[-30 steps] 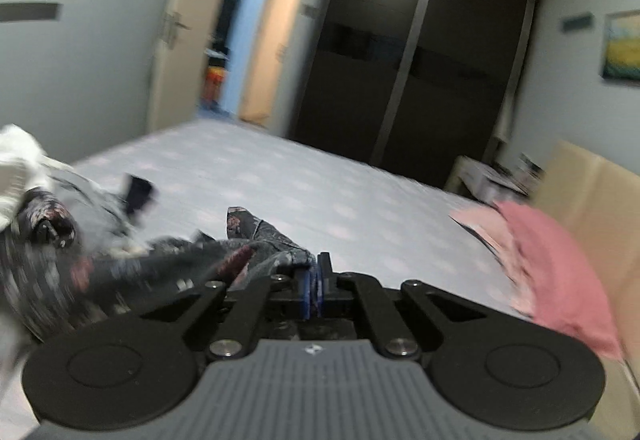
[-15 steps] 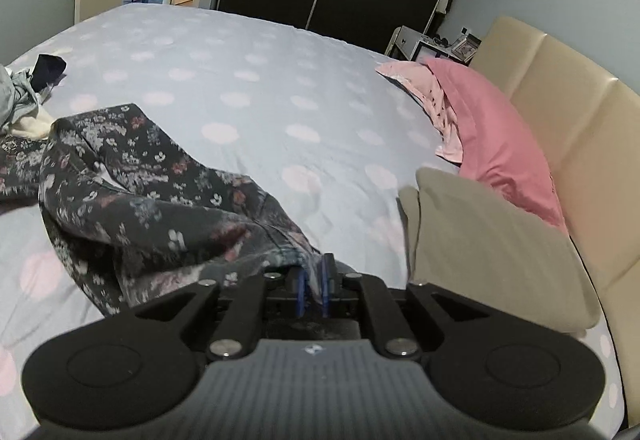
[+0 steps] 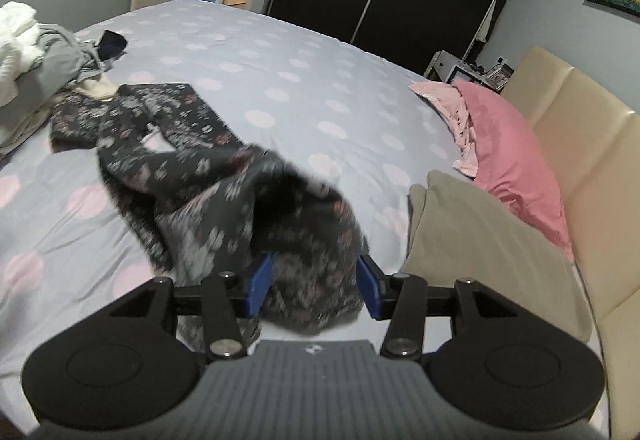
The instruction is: Fold clothes
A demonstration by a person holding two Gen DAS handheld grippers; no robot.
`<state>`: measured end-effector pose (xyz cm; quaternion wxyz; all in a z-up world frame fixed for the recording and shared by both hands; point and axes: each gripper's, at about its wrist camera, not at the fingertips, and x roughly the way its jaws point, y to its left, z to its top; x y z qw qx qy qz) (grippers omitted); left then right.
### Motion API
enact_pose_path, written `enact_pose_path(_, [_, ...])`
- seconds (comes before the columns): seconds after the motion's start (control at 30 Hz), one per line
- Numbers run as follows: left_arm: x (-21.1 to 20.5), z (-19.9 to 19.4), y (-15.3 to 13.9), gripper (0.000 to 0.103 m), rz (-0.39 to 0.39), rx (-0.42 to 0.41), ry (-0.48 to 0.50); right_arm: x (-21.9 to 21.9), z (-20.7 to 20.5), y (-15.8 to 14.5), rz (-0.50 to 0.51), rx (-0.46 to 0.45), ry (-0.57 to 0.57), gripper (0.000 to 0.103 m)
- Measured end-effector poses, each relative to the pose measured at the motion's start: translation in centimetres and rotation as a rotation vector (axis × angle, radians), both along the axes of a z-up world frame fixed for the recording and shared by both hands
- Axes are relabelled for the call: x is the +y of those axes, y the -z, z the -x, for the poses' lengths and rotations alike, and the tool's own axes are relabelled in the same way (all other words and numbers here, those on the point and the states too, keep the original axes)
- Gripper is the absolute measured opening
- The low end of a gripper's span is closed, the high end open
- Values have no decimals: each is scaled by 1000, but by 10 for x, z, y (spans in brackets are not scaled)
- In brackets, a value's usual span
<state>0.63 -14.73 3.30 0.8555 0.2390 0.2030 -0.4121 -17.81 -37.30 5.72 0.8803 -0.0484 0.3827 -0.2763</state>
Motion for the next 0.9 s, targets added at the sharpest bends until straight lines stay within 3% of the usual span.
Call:
enact_pose_path(0.13, [-24, 20, 15, 70, -21, -6, 96, 13, 22, 18, -16, -42, 16, 50])
enact_pose_path(0.27, [-46, 34, 35, 70, -52, -51, 178, 26, 28, 53, -96, -79, -10, 50])
enact_pose_path(0.57, [-75, 41, 98, 70, -194, -122, 282, 46, -6, 134, -175, -14, -56, 54])
enact_pose_path(0.77, [-92, 36, 132, 70, -241, -111, 338, 40, -18, 160, -117, 51, -63, 60])
enact_pose_path(0.9, [-103, 37, 151, 70, -275, -148, 382, 36, -24, 172, -75, 82, -78, 60])
